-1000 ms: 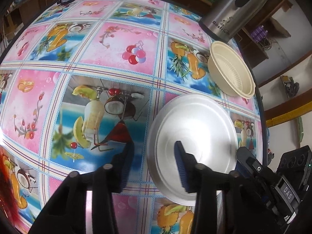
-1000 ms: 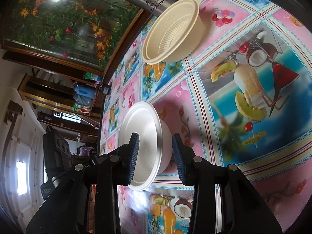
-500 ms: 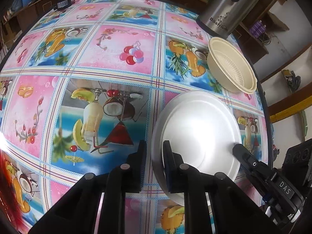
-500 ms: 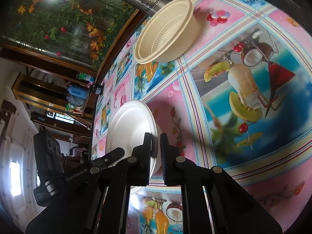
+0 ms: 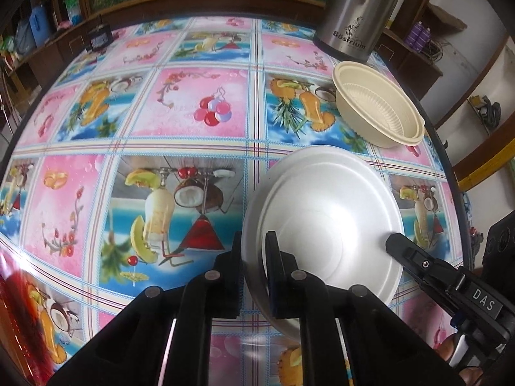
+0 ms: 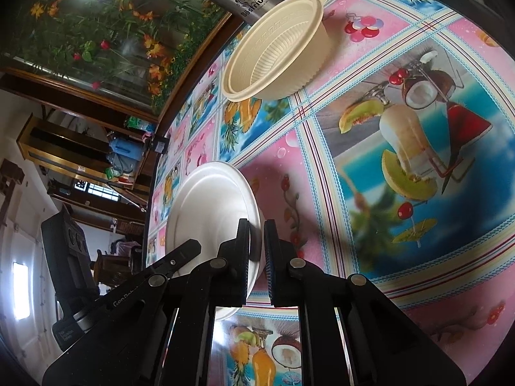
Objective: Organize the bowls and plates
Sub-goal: 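Carry the small white bowl with both grippers toward the red plate stack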
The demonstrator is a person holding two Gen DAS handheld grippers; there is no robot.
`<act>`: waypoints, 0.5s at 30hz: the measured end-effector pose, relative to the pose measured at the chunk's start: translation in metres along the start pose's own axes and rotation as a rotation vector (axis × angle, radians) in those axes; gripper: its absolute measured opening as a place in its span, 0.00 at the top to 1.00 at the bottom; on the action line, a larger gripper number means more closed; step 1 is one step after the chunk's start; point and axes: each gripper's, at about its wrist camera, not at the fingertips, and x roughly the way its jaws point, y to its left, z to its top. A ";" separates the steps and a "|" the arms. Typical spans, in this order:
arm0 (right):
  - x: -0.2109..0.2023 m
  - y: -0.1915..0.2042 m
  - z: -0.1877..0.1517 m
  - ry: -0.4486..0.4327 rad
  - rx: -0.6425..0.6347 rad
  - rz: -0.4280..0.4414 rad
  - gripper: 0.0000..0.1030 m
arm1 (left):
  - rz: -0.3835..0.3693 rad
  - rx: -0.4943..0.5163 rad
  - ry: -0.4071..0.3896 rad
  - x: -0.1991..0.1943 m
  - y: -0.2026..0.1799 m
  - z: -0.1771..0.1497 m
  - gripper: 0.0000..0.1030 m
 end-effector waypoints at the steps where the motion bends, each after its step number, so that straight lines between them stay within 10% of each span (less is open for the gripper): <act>1: 0.000 0.001 0.000 0.001 -0.003 -0.001 0.92 | 0.006 0.007 -0.009 -0.001 0.000 0.000 0.90; 15: 0.007 0.009 -0.005 -0.003 -0.039 -0.023 0.93 | 0.029 0.049 -0.066 -0.010 0.006 -0.007 0.90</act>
